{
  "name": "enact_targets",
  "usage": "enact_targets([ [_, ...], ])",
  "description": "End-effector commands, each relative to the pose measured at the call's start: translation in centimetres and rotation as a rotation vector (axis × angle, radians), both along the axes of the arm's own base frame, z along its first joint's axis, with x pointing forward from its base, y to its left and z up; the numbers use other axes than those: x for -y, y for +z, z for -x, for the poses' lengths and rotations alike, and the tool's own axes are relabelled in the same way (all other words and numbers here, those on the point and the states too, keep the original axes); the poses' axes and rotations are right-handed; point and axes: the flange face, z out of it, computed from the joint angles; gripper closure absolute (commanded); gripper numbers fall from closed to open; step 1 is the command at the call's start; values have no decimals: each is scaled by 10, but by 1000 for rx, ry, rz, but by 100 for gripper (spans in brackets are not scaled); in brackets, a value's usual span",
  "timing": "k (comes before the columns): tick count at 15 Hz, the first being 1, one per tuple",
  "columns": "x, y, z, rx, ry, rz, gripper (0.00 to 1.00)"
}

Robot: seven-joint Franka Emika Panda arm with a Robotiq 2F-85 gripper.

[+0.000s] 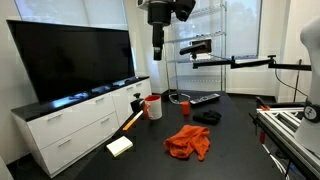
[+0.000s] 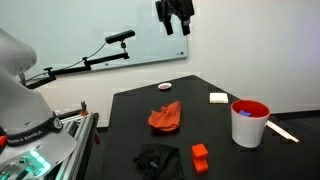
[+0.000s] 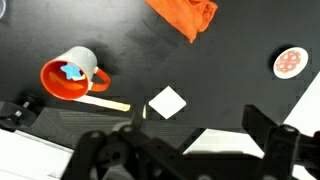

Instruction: Use the orange towel to wipe the surface

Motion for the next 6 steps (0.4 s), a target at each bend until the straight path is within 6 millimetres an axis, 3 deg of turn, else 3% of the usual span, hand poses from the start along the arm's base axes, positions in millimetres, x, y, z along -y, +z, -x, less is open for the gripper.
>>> enact_targets([
  [1, 3, 4, -11, -11, -71, 27, 0],
  [6, 4, -3, -15, -34, -103, 35, 0],
])
